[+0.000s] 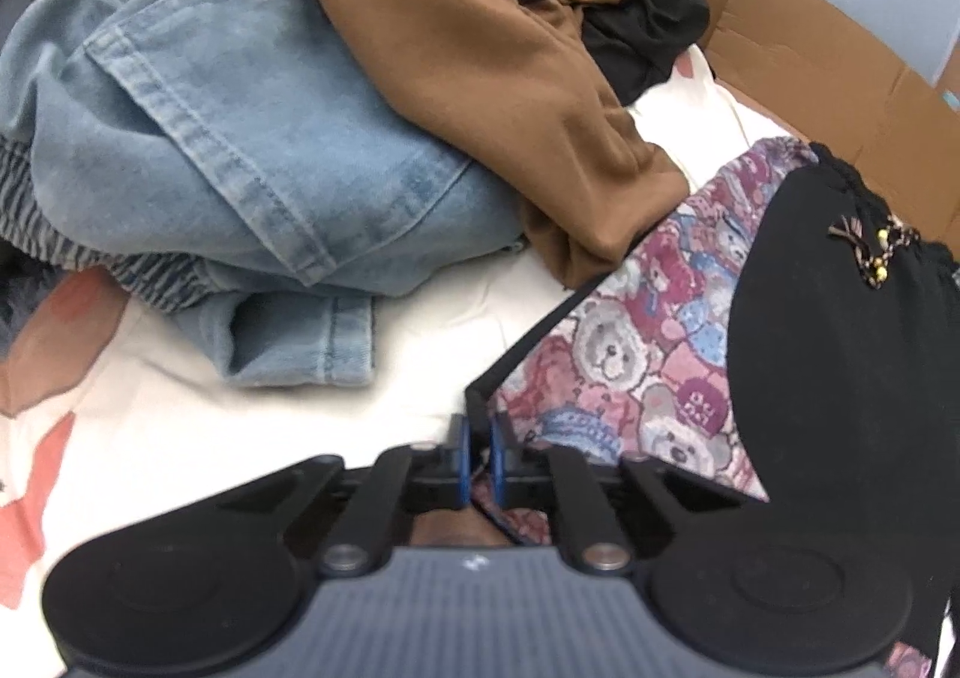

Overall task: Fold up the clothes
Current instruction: 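Move the left tool to the bear-print side edge of the pants, then grasp the bear-print edge with the left tool and lift it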

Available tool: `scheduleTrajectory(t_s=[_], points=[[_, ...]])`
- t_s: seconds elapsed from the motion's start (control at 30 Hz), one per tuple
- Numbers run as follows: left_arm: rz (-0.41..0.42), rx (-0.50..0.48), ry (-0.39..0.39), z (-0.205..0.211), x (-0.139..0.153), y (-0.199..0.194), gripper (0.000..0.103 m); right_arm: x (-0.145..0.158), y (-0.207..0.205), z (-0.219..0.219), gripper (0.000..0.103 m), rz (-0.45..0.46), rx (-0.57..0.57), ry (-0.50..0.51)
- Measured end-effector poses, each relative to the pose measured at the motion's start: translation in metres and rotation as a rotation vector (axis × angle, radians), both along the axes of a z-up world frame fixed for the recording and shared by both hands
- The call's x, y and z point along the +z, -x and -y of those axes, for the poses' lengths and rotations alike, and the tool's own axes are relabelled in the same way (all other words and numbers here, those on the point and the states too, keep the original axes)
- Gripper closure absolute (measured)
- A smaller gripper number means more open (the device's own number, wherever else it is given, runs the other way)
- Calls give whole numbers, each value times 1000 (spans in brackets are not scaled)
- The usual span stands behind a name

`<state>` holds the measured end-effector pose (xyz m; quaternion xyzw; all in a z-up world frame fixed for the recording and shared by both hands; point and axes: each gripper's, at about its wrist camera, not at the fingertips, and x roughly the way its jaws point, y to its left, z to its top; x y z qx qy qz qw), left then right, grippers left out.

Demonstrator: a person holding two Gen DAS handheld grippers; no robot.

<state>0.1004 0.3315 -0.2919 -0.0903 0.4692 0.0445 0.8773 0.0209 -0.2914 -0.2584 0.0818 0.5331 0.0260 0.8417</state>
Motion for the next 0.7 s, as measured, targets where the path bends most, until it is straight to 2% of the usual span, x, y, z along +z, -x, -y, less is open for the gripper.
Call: scheduleTrajectory(t_s=[0.13,0.33,0.57,0.7], points=[[21,0,31,0,16,6,97,15,-12,-16,61,-7,35,-7],[53,-28,120,4,43,14,97,30,-27,-49,59,-11,138,10],[78,-155,224,31,71,11,97,43,-39,-85,36,27,206,-20],[92,-233,268,55,78,5,97,40,-41,-104,31,21,246,-36]])
